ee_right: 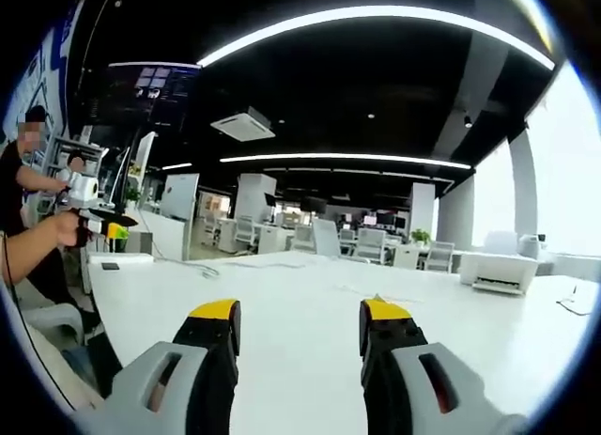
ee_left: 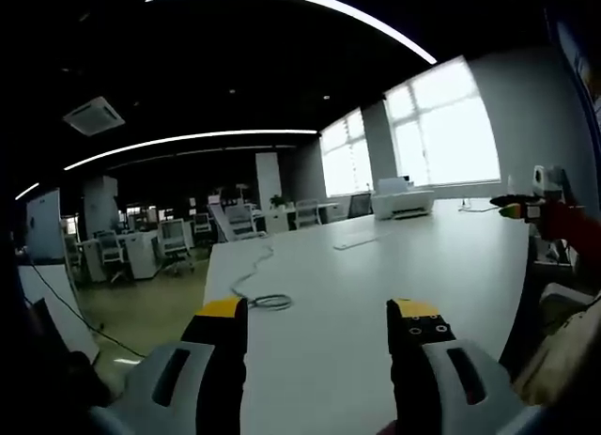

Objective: Pick up the power strip scattered on the table, fix it on the side mounting bracket of the table, and press the switch

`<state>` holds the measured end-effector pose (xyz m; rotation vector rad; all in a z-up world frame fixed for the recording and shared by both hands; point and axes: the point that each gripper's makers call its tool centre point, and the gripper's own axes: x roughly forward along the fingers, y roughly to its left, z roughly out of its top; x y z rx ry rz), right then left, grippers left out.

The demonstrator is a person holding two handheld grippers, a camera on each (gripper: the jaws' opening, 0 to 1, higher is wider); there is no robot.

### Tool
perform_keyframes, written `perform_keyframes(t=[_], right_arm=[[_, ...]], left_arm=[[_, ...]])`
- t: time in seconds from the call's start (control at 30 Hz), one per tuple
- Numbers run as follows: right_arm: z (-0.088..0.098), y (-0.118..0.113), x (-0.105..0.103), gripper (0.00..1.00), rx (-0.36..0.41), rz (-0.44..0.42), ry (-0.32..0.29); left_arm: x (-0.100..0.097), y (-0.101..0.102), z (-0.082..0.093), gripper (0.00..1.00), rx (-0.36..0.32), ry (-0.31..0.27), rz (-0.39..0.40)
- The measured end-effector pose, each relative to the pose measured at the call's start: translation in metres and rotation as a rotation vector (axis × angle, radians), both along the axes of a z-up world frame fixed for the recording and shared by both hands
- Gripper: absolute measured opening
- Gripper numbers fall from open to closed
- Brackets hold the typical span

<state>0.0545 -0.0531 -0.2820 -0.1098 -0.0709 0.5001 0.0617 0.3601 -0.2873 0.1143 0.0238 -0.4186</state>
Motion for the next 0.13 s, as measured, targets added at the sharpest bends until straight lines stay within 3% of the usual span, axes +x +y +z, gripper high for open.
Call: perform_keyframes(t=[0.13], right_arm=[[-0.0011,-0.0012,-0.0005,0.47,0.005,0.0,0.006]], left_arm=[[-0.0002,-0.0053,0.0028,0.64,-0.006,-0.008,-0.009]])
